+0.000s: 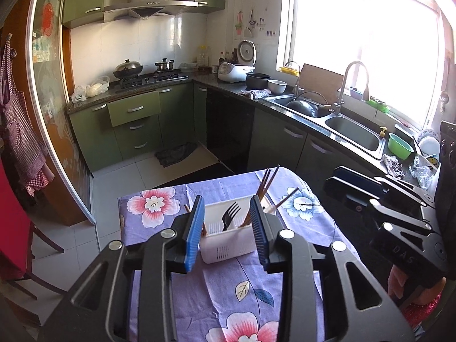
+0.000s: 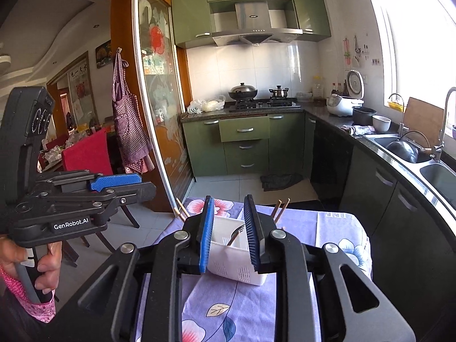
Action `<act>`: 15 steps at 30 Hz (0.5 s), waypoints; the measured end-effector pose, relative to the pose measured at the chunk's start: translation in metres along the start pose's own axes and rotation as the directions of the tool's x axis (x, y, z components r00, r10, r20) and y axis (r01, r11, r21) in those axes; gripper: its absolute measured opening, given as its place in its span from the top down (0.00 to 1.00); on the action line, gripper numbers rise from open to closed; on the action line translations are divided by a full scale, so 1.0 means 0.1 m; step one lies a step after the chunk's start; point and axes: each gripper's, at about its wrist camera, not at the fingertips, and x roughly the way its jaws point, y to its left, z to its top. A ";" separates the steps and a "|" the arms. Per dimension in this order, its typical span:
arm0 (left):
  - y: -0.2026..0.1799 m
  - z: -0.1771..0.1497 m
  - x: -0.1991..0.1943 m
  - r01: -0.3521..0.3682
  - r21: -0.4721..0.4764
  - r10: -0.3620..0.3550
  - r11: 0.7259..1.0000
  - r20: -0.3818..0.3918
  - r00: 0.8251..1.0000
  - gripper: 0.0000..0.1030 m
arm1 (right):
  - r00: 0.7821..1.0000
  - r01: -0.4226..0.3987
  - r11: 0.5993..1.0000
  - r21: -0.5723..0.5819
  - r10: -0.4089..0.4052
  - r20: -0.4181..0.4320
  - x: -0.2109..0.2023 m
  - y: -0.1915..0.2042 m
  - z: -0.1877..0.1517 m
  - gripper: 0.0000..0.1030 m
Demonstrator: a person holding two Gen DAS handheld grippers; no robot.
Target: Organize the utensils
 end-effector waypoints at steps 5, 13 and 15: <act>-0.03 -0.51 -0.32 -0.020 -0.026 0.021 0.999 0.053 0.998 0.38 | 0.999 0.021 0.999 0.029 -0.022 0.035 -0.54 0.01 -0.47 0.57; -0.20 -1.22 -0.85 -0.102 -0.020 0.104 0.995 0.185 0.977 0.17 | 0.993 0.087 0.995 0.037 -0.090 0.078 -1.12 0.19 -1.33 0.26; -0.24 -1.35 -0.97 -0.110 -0.025 0.113 0.994 0.206 0.972 0.10 | 0.988 0.109 0.994 0.029 -0.112 0.102 -1.25 0.27 -1.46 0.17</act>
